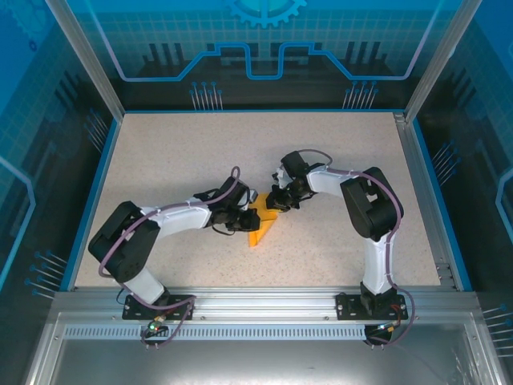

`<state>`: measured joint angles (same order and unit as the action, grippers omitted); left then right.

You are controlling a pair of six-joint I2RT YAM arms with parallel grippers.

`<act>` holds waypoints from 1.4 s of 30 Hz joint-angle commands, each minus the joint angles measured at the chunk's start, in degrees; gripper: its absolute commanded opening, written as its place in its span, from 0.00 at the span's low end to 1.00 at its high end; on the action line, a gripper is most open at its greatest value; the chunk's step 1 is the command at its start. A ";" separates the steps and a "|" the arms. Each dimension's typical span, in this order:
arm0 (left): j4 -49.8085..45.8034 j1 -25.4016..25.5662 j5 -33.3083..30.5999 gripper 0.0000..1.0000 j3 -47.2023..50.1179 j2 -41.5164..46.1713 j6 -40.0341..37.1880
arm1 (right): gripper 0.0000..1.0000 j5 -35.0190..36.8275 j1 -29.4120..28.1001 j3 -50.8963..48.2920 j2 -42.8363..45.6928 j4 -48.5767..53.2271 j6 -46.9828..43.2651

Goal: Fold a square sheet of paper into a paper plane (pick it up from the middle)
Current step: Third fold the triangle at the center of the table.

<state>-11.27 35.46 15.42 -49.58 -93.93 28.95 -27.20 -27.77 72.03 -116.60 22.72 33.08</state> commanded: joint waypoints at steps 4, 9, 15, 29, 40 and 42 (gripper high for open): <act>-3.74 -1.27 -3.01 0.10 -3.08 -2.37 -1.67 | 0.13 2.04 -0.88 0.49 -1.36 4.00 -0.78; -5.16 -1.47 -3.80 0.10 -4.24 -2.94 -3.07 | 0.14 2.45 -1.03 0.22 -1.35 4.00 -0.39; -7.10 -1.51 -6.75 0.10 -4.29 -2.79 -3.16 | 0.14 2.81 -1.23 0.06 -1.36 4.10 -0.06; -8.77 -1.59 -8.55 0.11 -6.67 -4.75 -5.11 | 0.15 3.71 -1.49 -0.40 -0.75 4.08 0.68; -9.20 -1.62 -8.56 0.11 -7.64 -7.13 -6.22 | 0.16 1.76 -1.67 1.28 0.52 2.82 1.74; -9.23 -1.54 -8.65 0.11 -7.55 -7.11 -6.37 | 0.16 0.90 -1.54 1.98 1.21 2.25 2.05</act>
<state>-19.31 34.33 7.68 -55.79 -100.44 23.97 -26.44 -28.25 72.73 -116.55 23.33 34.17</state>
